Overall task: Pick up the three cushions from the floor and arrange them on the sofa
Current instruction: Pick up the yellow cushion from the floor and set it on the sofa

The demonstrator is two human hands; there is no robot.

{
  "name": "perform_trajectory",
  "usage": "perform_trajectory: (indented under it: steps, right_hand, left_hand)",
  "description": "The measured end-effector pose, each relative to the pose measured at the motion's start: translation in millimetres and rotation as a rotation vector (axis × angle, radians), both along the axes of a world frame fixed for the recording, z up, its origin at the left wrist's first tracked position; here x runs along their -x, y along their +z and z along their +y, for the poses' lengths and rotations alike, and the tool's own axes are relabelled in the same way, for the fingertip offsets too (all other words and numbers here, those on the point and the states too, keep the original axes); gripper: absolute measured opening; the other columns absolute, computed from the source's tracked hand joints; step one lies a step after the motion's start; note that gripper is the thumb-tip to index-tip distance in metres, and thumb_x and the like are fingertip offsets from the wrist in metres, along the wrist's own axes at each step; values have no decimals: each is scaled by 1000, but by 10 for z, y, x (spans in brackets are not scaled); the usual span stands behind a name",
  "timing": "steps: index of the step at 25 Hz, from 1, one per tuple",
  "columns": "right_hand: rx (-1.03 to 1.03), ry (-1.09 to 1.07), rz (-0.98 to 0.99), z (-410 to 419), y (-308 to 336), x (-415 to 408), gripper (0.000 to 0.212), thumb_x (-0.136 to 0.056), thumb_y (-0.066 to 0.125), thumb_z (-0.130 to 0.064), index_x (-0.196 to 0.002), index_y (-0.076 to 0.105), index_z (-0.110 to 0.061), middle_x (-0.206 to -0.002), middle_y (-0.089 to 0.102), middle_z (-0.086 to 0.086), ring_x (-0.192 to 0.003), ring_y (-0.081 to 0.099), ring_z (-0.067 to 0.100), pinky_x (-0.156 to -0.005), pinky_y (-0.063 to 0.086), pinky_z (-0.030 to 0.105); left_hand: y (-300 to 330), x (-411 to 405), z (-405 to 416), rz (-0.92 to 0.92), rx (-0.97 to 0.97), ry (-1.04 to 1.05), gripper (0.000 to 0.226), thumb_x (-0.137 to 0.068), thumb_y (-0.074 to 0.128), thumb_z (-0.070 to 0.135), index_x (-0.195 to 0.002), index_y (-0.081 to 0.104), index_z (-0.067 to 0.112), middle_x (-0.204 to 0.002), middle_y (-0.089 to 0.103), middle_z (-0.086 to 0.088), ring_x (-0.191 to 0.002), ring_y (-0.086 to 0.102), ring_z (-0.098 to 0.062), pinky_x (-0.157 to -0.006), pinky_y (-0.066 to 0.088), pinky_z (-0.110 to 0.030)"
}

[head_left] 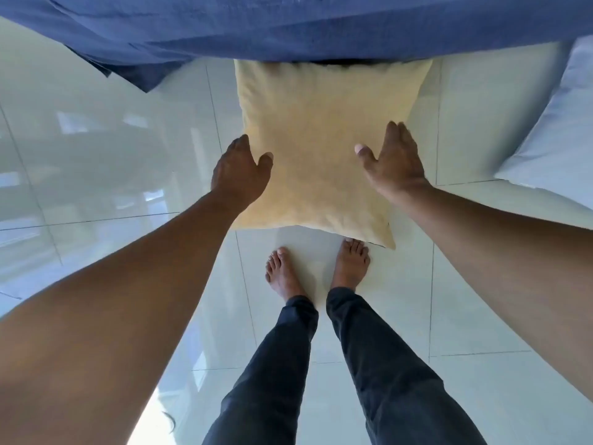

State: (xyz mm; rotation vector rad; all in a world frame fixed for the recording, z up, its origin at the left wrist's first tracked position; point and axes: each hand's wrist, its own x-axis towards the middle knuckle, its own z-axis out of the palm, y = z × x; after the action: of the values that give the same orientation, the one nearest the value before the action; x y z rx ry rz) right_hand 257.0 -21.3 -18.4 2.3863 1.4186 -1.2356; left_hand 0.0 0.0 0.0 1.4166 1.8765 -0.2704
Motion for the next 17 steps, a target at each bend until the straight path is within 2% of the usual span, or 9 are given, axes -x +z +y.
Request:
perform_trajectory:
  steps: [3, 7, 9, 10, 12, 13, 14, 15, 17]
  right_hand:
    - [16, -112, -56, -16, -582, -149, 80, -106, 43, -54, -162, 22, 0, -170, 26, 19, -158, 25, 35, -127, 26, 45]
    - [-9, -595, -26, 280, -928, -363, 76, -106, 35, -62, -155, 40, -5, -160, 47, 15, -146, 46, 34, -118, 36, 41]
    - [182, -712, 39, 67, -1806, -400, 85, -97, 30, -77, -152, 49, -15, -148, 56, 5, -134, 54, 29, -117, 38, 45]
    - [113, -613, 13, 147, -2474, -682, 89, -87, 26, -88, -150, 52, -30, -143, 57, -2, -127, 53, 27, -115, 37, 50]
    - [219, -516, 3, -1071, -3871, -635, 77, -81, 21, -93, -147, 43, -61, -148, 55, -3, -135, 45, 33, -113, 33, 64]
    - [277, -429, 52, -1795, -4152, -360, 57, -94, 31, -76, -147, 43, -58, -149, 54, 6, -139, 43, 36, -114, 35, 63]
    - [295, -370, -12, -2337, -4137, -78, 45, -102, 47, -48, -146, 50, -37, -145, 55, 13, -139, 46, 38, -112, 40, 58]
    - [310, -434, -56, -2698, -3907, 189, 41, -99, 57, -25, -140, 54, -19, -139, 57, 18, -136, 50, 40, -109, 45, 54]
    - [332, -504, -83, -2598, -2529, 325, 41, -91, 61, -5, -132, 58, -4, -132, 61, 23, -131, 54, 43, -104, 48, 53]
  left_hand:
    - [-524, 34, 121, 38, -18, 91, 57, -105, 52, 44, -143, 51, 2, -145, 61, -20, -134, 57, -41, -106, 45, -43]
    - [-1142, 86, 418, -14, -48, 410, 69, -103, 47, 58, -144, 53, 3, -146, 60, -21, -135, 57, -38, -105, 45, -39]
    - [-1395, 1, 385, -7, -36, 496, 74, -103, 40, 63, -149, 52, 6, -152, 56, -18, -138, 53, -36, -110, 41, -40]
    - [-1457, -121, 149, 56, 3, 504, 70, -107, 36, 57, -152, 49, 5, -158, 50, -18, -143, 48, -35, -113, 36, -39]
    - [-1393, -108, -517, 171, 66, 418, 55, -116, 26, 34, -162, 33, 5, -171, 28, -10, -155, 30, -30, -119, 19, -30]
    - [-1599, -163, -1150, 185, 142, 405, 53, -116, 20, 27, -166, 23, 12, -175, 22, -8, -160, 20, -24, -120, 10, -26]
    - [-1883, -285, -1728, 190, 184, 433, 53, -115, 16, 27, -168, 15, 21, -177, 16, 0, -163, 14, -18, -121, 4, -25]
    - [-2138, -294, -2103, 179, 201, 423, 56, -112, 13, 30, -168, 14, 27, -178, 15, 5, -163, 12, -15, -125, 3, -29]
    - [-2740, -44, -2483, 34, 259, 554, 66, -104, 4, 42, -168, 16, 29, -177, 16, 8, -163, 14, -14, -130, 8, -37]
